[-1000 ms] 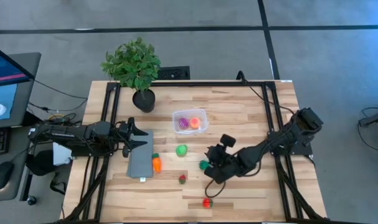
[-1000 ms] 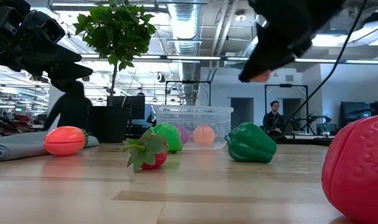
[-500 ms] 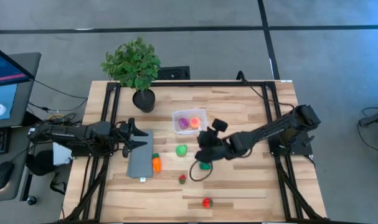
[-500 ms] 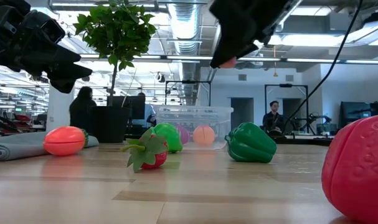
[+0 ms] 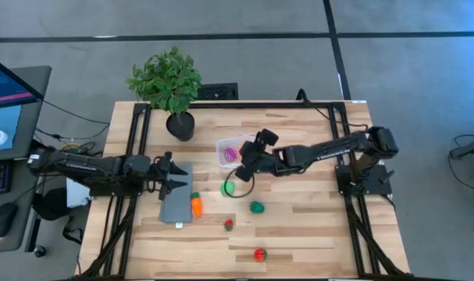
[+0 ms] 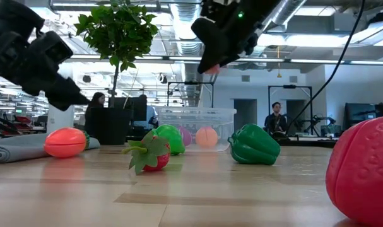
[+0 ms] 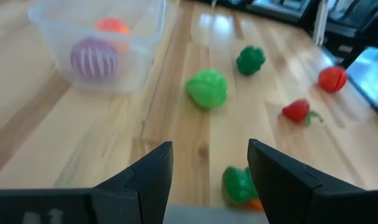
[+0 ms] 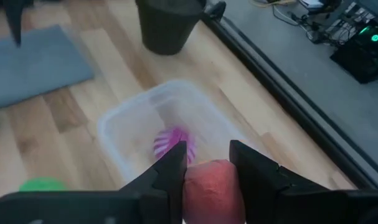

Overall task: Pick and placing Produce into tupperware
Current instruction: Put the small peach into the transparent container

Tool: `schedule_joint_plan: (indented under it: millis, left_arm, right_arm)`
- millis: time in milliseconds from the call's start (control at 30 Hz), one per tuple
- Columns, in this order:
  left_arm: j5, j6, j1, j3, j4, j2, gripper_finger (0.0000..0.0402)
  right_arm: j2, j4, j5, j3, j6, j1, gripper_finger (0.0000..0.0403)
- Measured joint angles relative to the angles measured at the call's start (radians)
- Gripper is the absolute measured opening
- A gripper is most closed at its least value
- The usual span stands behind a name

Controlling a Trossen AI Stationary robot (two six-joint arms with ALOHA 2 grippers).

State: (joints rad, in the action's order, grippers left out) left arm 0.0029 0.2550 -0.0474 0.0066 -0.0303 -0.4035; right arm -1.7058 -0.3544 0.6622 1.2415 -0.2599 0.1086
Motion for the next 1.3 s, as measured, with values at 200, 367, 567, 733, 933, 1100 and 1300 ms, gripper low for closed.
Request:
schedule_joint_plan:
  millis: [200, 367, 567, 733, 933, 1100, 1300]
  left_arm:
    - [0.000, 0.000, 0.000, 0.000, 0.000, -0.047, 0.0197]
    - [0.004, -0.020, 0.000, 0.000, -0.017, -0.048, 0.0197]
    - [0.023, -0.051, 0.000, 0.000, -0.076, -0.048, 0.0197]
    - [0.027, -0.060, 0.000, 0.000, -0.097, -0.048, 0.0197]
    - [0.058, -0.062, 0.000, 0.000, -0.102, -0.048, 0.0197]
    - [0.155, -0.041, 0.000, 0.000, -0.127, -0.048, 0.0197]
    - [0.176, -0.023, 0.000, 0.000, -0.143, -0.048, 0.0197]
  right_arm:
    - [0.000, 0.098, -0.089, -0.017, 0.025, -0.073, 0.0141]
    - [0.000, 0.173, -0.143, -0.043, 0.028, -0.116, 0.0136]
    - [0.000, 0.271, -0.241, -0.105, -0.012, -0.174, 0.0145]
    - [-0.012, 0.304, -0.270, -0.133, -0.054, -0.209, 0.0146]
    - [-0.014, 0.370, -0.338, -0.168, -0.083, -0.223, 0.0140]
    - [-0.017, 0.406, -0.352, -0.185, -0.100, -0.230, 0.0146]
    - [-0.017, 0.401, -0.378, -0.185, -0.134, -0.234, 0.0153]
